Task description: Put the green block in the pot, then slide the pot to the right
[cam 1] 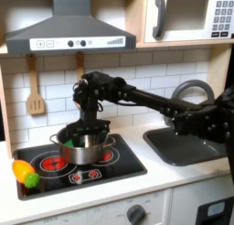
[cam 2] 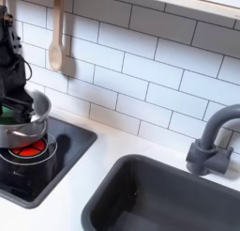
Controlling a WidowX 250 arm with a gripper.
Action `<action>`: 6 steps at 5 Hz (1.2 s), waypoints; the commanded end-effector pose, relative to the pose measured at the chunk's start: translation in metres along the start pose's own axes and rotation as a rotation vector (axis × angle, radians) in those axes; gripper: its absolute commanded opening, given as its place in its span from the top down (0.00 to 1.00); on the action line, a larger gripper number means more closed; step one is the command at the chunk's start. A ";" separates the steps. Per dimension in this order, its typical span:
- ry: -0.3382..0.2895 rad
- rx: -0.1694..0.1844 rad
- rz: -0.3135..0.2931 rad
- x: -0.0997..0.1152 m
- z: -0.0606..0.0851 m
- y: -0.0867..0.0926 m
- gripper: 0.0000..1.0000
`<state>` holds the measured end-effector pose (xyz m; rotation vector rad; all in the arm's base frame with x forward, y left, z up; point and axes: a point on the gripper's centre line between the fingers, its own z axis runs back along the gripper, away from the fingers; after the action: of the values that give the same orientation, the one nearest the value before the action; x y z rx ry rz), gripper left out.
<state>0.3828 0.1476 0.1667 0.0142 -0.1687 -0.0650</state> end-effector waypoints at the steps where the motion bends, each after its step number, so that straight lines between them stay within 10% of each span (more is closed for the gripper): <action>1: 0.007 -0.019 -0.036 -0.008 0.002 -0.019 0.00; 6: 0.012 -0.040 -0.123 -0.029 0.011 -0.069 0.00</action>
<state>0.3484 0.0797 0.1739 -0.0127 -0.1620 -0.1913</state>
